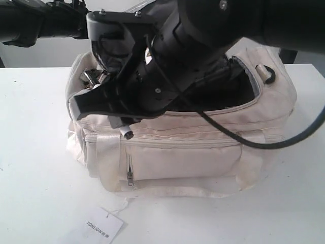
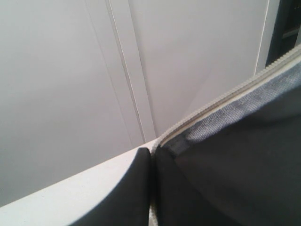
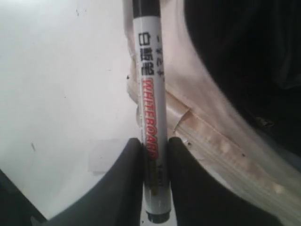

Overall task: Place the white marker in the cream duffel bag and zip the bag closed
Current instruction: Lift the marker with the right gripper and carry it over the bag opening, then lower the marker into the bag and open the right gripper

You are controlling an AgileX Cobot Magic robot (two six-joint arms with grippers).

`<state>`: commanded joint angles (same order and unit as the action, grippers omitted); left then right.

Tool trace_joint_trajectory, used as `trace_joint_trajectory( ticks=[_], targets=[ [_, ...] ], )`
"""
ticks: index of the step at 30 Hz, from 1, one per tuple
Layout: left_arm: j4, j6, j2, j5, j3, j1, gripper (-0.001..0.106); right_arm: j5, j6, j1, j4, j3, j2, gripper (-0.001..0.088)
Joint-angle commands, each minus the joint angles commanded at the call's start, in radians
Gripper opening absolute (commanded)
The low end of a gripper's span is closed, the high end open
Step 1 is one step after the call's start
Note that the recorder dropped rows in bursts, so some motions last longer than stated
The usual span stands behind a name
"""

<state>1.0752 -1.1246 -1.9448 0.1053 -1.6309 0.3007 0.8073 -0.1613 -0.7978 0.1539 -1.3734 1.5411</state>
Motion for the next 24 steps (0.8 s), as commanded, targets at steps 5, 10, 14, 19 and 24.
trace_joint_trajectory(
  ticks=[5,10,14,19,24],
  targets=[
    [0.0,0.0,0.0,0.0,0.0,0.0,0.0,0.0,0.002,0.063,-0.018,0.0,-0.004,0.0],
    [0.0,0.0,0.0,0.0,0.0,0.0,0.0,0.0,0.03,0.117,-0.024,0.0,-0.004,0.0],
    [0.0,0.0,0.0,0.0,0.0,0.0,0.0,-0.002,0.087,0.157,-0.03,0.0,-0.004,0.0],
    [0.0,0.0,0.0,0.0,0.0,0.0,0.0,-0.002,0.09,0.202,-0.08,0.0,-0.004,0.0],
    [0.0,0.0,0.0,0.0,0.0,0.0,0.0,-0.007,0.09,0.232,-0.13,0.0,0.002,0.0]
  ],
)
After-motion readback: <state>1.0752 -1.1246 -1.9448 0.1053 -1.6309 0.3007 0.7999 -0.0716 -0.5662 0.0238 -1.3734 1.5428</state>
